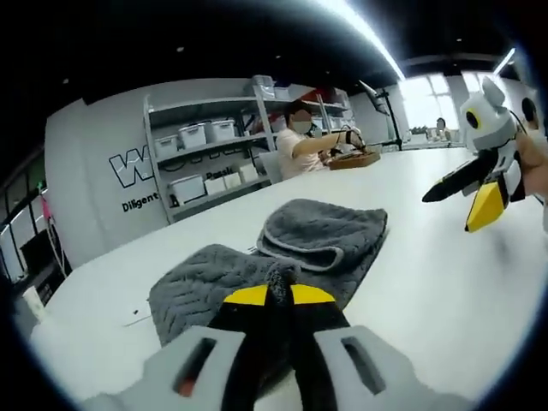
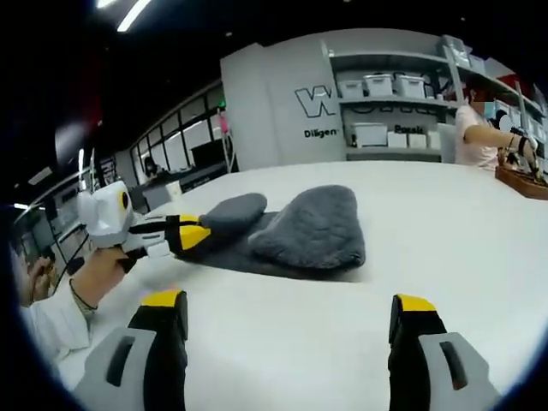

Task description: Open the folded towel by lifting each exposed corner and separating the folded layers until the towel lies flat within the target outline without major curled edges

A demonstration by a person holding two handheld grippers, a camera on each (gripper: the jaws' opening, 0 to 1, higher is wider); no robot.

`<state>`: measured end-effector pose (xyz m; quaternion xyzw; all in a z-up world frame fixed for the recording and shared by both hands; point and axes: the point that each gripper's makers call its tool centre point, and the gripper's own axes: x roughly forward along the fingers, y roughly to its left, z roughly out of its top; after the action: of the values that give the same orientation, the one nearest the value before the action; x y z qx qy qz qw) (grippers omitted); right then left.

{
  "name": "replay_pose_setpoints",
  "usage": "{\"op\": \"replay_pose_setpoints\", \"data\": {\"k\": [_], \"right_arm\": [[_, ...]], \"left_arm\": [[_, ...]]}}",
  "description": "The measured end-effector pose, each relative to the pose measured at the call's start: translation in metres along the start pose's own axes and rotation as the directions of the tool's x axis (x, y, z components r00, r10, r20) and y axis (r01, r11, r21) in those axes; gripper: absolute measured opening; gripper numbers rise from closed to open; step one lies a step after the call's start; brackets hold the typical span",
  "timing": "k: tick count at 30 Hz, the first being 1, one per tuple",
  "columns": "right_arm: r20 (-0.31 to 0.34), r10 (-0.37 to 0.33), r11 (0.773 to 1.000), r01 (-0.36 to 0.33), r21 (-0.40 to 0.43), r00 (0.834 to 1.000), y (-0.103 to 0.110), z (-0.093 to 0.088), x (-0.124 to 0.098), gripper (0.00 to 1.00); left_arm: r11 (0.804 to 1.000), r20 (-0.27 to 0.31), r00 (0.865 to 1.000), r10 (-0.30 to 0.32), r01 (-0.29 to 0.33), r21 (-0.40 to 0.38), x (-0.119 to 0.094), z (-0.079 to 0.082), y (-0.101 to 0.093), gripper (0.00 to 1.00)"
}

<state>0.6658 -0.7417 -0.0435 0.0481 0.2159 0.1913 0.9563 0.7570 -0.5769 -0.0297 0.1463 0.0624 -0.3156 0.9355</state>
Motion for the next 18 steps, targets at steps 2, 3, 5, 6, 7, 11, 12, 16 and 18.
{"op": "replay_pose_setpoints", "data": {"k": [2,3,5,6,7,11,12,16,18], "right_arm": [[-0.001,0.002,1.000,-0.002,-0.001,1.000,0.001,0.000,0.000,0.98],[-0.003,0.003,1.000,-0.003,-0.001,1.000,0.001,-0.001,0.001,0.98],[-0.007,0.005,1.000,-0.005,-0.002,1.000,0.002,-0.002,0.001,0.98],[-0.010,0.006,1.000,-0.006,-0.001,1.000,0.003,-0.003,0.001,0.98],[-0.012,0.009,1.000,-0.009,0.000,1.000,0.003,-0.003,0.002,0.98],[-0.016,0.013,1.000,-0.013,-0.002,1.000,0.005,-0.005,0.002,0.98],[-0.016,0.013,1.000,-0.013,-0.003,1.000,0.006,-0.005,0.002,0.98],[-0.026,0.017,1.000,-0.017,-0.003,1.000,0.006,-0.007,0.003,0.98],[-0.030,0.017,1.000,-0.017,-0.001,0.999,0.005,-0.008,0.004,0.98]], "left_arm": [[1.000,0.011,1.000,0.014,-0.014,-0.006,-0.003,0.004,0.004,0.05],[1.000,0.015,1.000,0.019,-0.019,-0.008,-0.004,0.006,0.006,0.05],[0.999,0.020,0.999,0.035,-0.035,-0.025,-0.008,0.009,0.012,0.05],[0.998,0.024,0.998,0.051,-0.050,-0.040,-0.011,0.010,0.017,0.05],[0.997,0.025,0.998,0.057,-0.056,-0.046,-0.012,0.011,0.019,0.05],[0.992,0.042,0.992,0.117,-0.115,-0.044,-0.021,0.017,0.034,0.05],[0.991,0.045,0.991,0.129,-0.127,-0.046,-0.023,0.018,0.037,0.05],[0.981,0.051,0.982,0.181,-0.177,-0.075,-0.030,0.017,0.051,0.05],[0.974,0.055,0.975,0.213,-0.208,-0.084,-0.035,0.016,0.059,0.05]]}}
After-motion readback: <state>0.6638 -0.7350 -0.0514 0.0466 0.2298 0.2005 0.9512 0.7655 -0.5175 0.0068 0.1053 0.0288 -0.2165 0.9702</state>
